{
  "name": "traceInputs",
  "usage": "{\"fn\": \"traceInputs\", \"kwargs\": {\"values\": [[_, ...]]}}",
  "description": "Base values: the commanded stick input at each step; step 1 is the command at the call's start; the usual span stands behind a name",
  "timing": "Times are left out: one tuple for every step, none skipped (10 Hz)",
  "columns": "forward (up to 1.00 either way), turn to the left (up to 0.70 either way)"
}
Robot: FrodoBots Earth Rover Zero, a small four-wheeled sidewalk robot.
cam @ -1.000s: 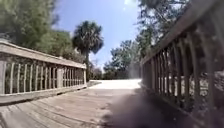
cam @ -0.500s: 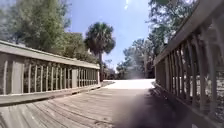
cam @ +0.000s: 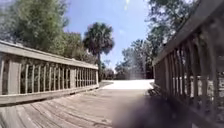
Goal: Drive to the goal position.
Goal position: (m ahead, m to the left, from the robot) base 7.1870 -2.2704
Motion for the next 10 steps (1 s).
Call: {"fn": "traceInputs", "kwargs": {"values": [[0.70, 0.00], [0.70, -0.07], [0.70, -0.13], [0.70, -0.14], [0.70, -0.14], [0.70, -0.14], [0.70, -0.13], [0.70, -0.01], [0.70, 0.00], [0.70, 0.00]]}}
